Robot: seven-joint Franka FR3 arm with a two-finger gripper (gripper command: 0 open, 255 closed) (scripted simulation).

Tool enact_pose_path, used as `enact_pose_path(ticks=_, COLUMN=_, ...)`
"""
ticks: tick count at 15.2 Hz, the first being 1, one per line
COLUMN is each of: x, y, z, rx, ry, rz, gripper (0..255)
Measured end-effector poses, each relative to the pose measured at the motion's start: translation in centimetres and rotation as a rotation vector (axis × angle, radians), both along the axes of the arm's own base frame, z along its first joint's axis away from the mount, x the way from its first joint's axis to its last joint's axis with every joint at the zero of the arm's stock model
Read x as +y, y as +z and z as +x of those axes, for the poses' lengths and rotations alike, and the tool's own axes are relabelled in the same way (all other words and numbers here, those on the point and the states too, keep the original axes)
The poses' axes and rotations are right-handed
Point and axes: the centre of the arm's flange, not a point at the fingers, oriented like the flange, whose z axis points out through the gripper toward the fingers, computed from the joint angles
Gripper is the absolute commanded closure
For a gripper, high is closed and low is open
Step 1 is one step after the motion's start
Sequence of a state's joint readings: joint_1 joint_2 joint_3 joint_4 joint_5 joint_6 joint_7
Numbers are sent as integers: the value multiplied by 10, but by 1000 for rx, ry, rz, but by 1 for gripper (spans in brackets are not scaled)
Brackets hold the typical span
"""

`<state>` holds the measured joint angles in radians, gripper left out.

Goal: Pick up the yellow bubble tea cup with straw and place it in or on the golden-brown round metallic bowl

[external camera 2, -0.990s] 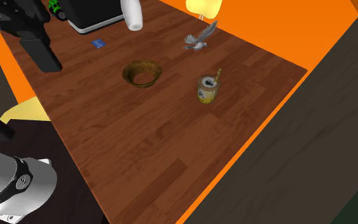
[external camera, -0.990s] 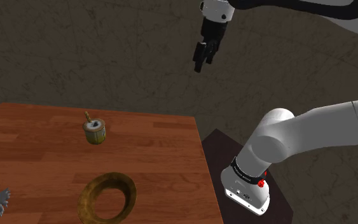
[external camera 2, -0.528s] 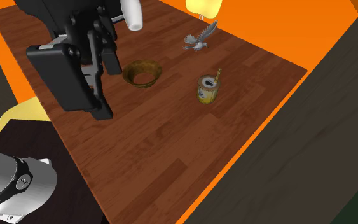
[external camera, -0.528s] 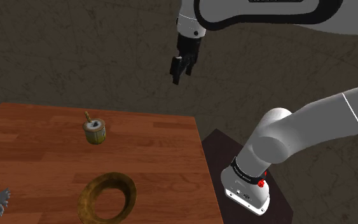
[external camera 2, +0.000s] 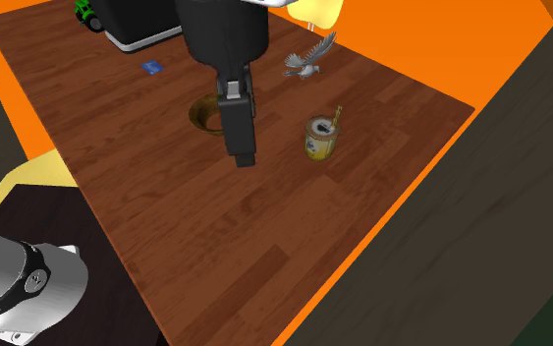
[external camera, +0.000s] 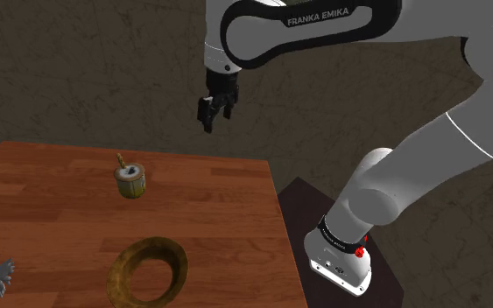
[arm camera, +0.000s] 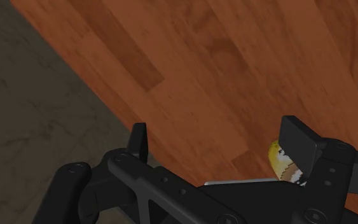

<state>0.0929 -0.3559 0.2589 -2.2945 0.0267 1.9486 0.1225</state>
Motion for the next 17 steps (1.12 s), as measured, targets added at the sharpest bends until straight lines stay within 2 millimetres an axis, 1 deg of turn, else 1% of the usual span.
enact_pose_path(ticks=6, x=56, y=-44, z=40, rx=6, ry=27, rz=19, gripper=0)
enact_pose_path(ticks=8, x=72, y=-57, z=51, rx=8, ry=37, rz=25, gripper=0)
enact_pose_path(ticks=10, x=90, y=-75, z=60, rx=11, ry=46, rz=31, gripper=0)
enact_pose_path(ticks=14, x=129, y=-100, z=88, rx=15, ry=64, rz=44, gripper=0)
enact_pose_path(ticks=17, x=156, y=-123, z=103, rx=19, ry=78, rz=53, gripper=0)
